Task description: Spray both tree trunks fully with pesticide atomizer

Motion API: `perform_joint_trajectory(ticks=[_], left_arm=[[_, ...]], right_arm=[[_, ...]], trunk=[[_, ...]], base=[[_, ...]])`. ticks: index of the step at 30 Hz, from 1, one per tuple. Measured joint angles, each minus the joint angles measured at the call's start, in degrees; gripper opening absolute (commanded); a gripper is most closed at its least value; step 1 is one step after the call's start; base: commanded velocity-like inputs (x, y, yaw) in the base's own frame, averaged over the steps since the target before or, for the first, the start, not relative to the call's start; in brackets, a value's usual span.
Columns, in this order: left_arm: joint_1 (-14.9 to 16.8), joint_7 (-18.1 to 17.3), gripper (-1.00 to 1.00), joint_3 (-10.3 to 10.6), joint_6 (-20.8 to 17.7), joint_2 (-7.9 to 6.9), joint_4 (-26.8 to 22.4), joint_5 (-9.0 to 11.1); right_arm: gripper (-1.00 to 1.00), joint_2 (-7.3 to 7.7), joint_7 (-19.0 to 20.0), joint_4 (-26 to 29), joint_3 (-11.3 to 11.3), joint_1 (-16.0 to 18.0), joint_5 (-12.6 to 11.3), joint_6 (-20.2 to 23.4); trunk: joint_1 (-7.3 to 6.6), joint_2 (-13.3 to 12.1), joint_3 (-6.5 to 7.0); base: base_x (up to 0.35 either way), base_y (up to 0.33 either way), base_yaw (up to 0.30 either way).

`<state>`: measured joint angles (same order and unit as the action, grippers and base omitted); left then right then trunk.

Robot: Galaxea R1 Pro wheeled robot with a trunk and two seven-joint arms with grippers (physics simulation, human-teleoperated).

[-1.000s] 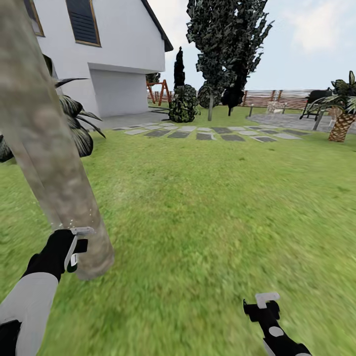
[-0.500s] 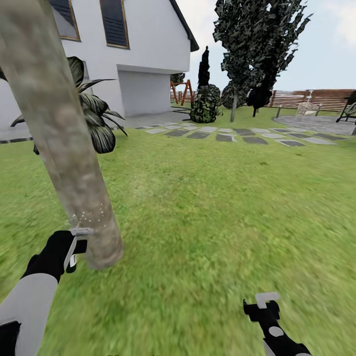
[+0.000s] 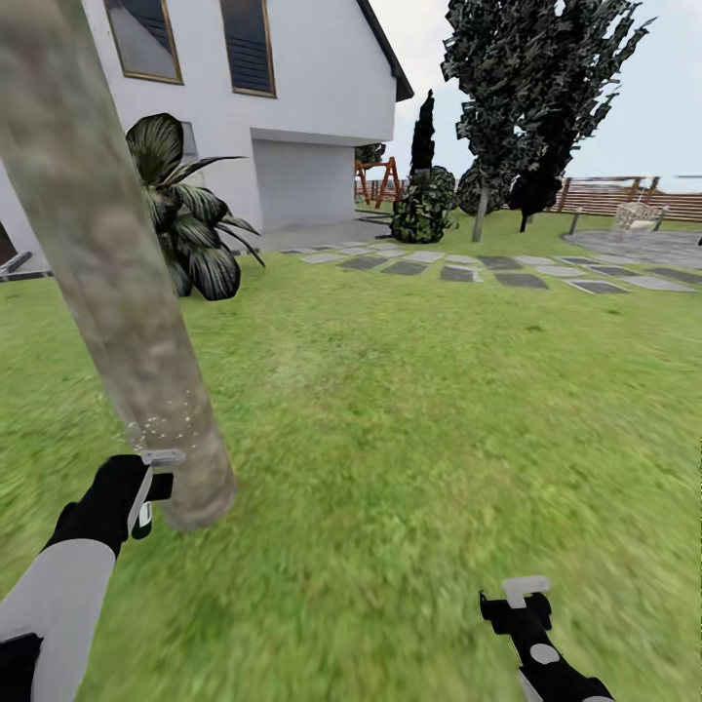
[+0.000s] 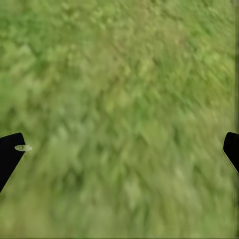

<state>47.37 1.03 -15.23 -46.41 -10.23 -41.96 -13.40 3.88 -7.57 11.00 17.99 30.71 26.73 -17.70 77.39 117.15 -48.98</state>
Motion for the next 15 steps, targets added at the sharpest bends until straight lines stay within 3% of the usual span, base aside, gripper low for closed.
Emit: perform_joint_trajectory(ticks=[4, 15], left_arm=[[0.02, 0.00, -1.00, -0.01, -0.01, -0.13, -0.03, -0.02], [-0.21, 0.18, -1.00, 0.02, 0.15, -0.55, -0.02, -0.37]], right_arm=[[1.00, -0.02, 0.00, -0.01, 0.00, 0.01, 0.00, 0.00], [1.00, -0.06, 0.00, -0.02, -0.01, 0.01, 0.00, 0.00]], trunk=[[0.00, 0.00, 0.00], [0.00, 0.00, 0.00]], base=[[0.145, -0.273, 0.097], [0.144, -0.272, 0.265]])
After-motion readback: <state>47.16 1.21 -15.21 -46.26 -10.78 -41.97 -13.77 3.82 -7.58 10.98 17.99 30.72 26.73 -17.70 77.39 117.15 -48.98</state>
